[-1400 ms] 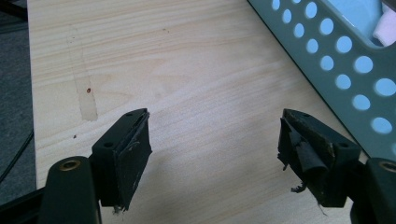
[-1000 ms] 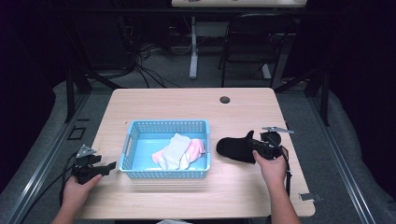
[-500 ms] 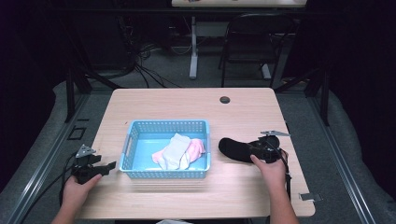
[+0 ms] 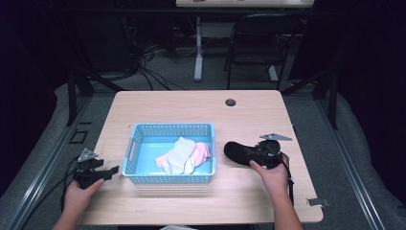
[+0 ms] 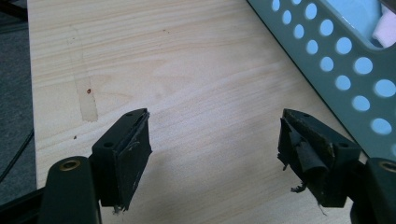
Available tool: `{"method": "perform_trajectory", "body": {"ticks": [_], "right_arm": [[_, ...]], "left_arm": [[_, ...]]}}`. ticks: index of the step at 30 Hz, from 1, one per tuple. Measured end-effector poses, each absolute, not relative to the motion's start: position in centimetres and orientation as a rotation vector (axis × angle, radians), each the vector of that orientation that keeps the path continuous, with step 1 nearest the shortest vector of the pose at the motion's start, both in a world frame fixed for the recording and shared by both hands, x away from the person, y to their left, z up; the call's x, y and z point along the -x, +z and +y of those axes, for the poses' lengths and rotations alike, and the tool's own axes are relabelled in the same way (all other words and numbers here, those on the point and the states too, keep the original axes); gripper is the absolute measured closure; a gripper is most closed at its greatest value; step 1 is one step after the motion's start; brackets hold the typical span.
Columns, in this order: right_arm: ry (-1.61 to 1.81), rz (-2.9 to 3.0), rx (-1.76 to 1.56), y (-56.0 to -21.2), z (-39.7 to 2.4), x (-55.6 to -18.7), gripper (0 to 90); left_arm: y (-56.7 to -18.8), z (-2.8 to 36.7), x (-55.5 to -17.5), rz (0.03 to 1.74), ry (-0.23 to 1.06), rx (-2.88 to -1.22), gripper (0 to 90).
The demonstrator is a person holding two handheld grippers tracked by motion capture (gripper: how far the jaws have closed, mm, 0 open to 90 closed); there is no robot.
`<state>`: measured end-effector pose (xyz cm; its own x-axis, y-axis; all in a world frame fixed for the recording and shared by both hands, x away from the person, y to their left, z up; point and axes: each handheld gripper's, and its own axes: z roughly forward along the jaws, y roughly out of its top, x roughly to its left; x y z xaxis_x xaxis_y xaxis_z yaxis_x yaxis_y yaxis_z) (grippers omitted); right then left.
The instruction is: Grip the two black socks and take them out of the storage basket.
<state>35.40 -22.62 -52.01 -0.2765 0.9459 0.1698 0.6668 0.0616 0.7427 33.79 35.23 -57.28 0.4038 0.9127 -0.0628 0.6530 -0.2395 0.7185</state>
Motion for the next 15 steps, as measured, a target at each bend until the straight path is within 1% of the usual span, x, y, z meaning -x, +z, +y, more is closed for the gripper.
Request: {"method": "perform_trajectory", "body": {"ticks": [15], "right_arm": [[1.08, 2.057, -1.534, -52.5, -19.7, -35.1, 48.8]], "left_arm": [[-57.3, 35.2, -33.8, 1.331, 0.491, -1.986, 25.1]]}}
